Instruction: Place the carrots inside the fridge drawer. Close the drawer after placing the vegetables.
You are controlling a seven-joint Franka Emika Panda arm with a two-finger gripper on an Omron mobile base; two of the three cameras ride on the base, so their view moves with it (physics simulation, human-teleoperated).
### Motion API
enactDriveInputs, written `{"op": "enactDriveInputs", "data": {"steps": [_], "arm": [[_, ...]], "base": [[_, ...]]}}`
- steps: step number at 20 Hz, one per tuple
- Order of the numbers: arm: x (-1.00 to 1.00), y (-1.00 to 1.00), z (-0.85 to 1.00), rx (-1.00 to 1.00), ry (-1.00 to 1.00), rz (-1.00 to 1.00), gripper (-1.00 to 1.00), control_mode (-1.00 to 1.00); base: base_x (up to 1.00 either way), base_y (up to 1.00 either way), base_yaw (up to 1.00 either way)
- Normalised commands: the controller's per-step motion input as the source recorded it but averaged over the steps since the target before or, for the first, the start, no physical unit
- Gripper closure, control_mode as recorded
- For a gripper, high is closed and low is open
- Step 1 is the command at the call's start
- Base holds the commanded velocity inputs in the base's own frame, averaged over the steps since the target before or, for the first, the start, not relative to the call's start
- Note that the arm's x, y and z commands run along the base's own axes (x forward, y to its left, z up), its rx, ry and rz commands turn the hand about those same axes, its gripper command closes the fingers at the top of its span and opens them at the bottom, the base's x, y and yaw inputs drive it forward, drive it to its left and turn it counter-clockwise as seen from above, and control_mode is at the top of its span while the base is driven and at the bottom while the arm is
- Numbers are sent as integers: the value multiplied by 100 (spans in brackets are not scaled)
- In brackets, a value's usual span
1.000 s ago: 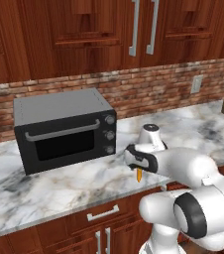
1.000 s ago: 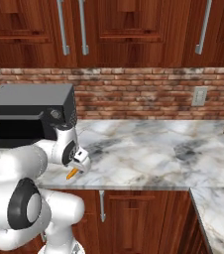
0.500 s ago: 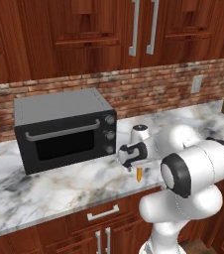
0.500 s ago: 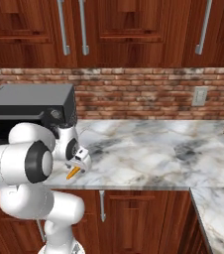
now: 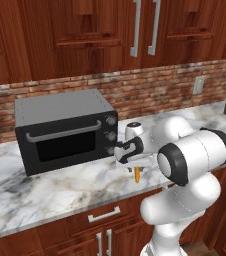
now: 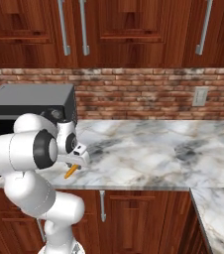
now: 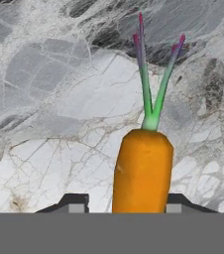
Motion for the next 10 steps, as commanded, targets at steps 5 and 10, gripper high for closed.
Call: {"op": "enactDriveInputs", "data": {"steps": [5,10], "arm": [[-5,0,-32,1,-8,0,100,-100],[-25,-16,-17,4,-14,-2,100,-100]], "base": [[0,0,0],[0,0,0]]}}
